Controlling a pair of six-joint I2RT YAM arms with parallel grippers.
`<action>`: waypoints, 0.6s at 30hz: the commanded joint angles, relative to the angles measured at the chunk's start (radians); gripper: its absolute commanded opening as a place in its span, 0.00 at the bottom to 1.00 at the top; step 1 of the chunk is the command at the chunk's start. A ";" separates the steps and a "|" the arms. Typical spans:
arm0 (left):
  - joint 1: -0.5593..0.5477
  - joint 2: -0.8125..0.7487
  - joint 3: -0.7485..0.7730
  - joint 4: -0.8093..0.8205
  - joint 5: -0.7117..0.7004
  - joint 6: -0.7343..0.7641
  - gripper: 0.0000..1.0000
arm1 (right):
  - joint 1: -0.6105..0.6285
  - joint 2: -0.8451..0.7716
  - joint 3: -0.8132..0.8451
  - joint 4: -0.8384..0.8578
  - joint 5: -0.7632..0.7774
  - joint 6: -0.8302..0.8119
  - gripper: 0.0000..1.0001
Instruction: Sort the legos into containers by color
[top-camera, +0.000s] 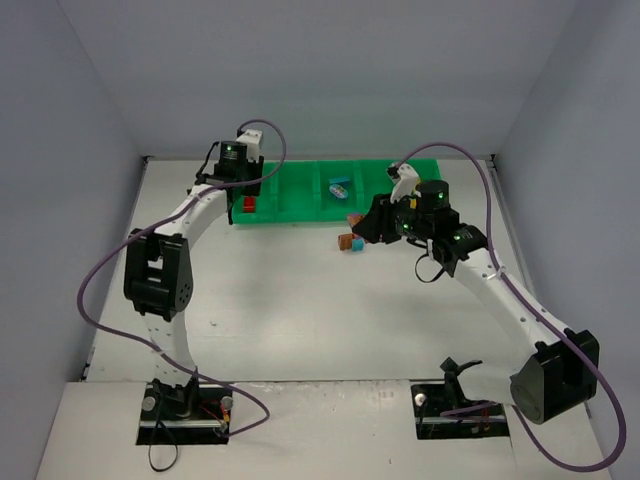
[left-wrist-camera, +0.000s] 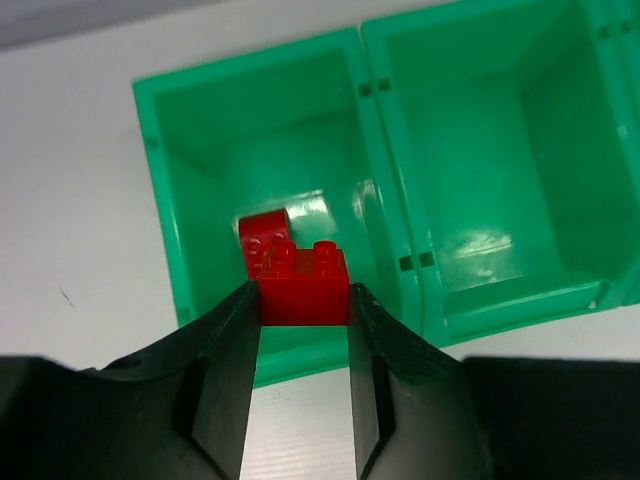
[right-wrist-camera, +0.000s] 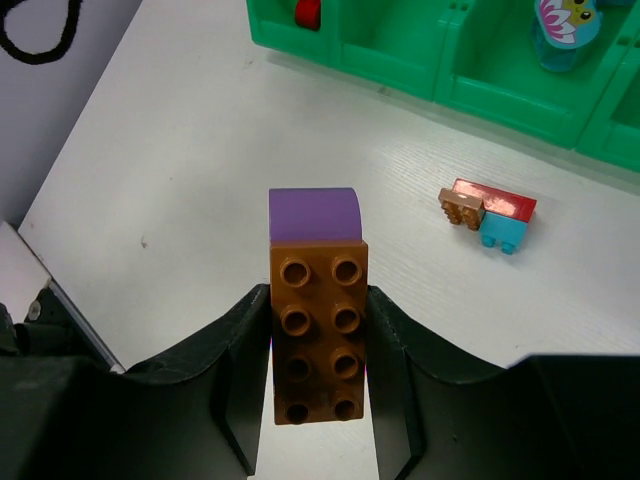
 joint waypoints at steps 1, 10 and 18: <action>0.016 0.010 0.081 -0.039 -0.027 -0.063 0.36 | -0.006 -0.043 -0.006 0.035 0.040 -0.029 0.00; 0.014 -0.033 0.137 -0.112 -0.030 -0.166 0.63 | -0.005 -0.034 -0.022 0.035 0.052 -0.061 0.00; -0.026 -0.272 0.020 -0.172 0.286 -0.334 0.63 | 0.008 -0.020 -0.025 0.118 0.032 -0.141 0.00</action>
